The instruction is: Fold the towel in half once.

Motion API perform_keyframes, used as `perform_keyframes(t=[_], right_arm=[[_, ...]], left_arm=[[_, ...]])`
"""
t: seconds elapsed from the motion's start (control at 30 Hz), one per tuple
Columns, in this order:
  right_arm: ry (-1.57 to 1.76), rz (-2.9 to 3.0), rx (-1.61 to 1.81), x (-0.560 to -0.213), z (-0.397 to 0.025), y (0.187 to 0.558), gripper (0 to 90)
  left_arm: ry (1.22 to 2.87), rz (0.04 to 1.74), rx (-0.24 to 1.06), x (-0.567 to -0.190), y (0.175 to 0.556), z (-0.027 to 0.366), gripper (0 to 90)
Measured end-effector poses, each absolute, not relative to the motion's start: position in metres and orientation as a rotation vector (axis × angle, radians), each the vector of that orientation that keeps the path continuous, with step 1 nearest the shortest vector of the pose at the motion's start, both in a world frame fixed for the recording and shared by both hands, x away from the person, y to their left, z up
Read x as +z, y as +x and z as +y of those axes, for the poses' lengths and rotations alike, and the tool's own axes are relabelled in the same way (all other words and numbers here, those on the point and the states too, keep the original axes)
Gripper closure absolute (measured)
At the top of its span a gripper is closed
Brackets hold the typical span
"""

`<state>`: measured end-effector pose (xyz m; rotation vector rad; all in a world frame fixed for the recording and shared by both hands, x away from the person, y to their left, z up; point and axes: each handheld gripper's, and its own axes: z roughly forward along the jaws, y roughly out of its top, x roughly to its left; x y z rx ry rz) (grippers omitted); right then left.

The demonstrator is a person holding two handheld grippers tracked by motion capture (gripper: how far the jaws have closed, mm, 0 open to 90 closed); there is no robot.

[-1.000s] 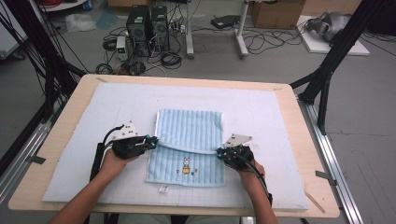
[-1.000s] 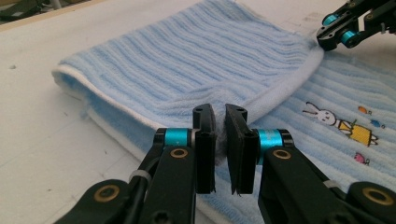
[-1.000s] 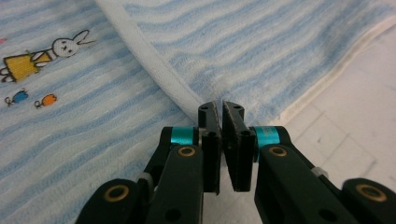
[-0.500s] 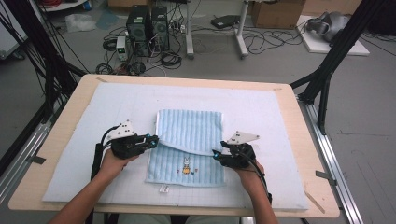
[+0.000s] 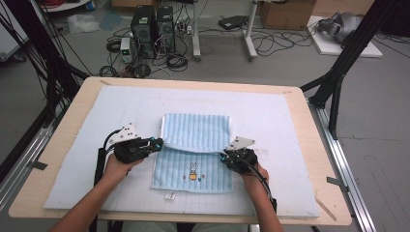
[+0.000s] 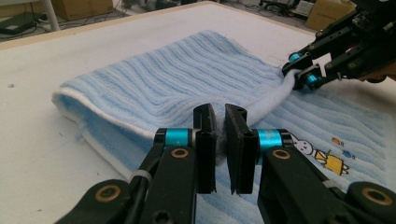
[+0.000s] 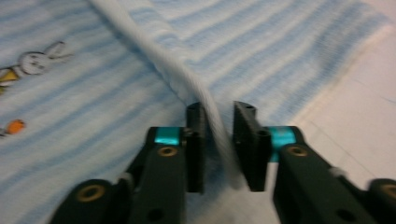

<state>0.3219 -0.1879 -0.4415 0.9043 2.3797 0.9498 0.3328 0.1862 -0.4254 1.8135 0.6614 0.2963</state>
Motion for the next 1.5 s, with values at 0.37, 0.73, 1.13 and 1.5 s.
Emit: perform_keyframes(t=[0.37,0.73,1.13,1.5], right_arm=[[0.901,2.34,1.004,-0.432,-0.2,0.317,84.1],[0.853,2.365,1.053,-0.426,-0.204,0.303,84.4],[0.832,2.375,1.052,-0.426,-0.201,0.271,84.3],[0.84,2.397,1.047,-0.427,-0.201,0.243,84.3]], left_arm=[[1.828,0.658,0.282,-0.426,0.332,0.184,82.5],[1.839,0.658,0.269,-0.429,0.32,0.186,82.4],[1.853,0.658,0.256,-0.433,0.29,0.19,82.3],[1.882,0.645,0.233,-0.437,0.265,0.192,82.2]])
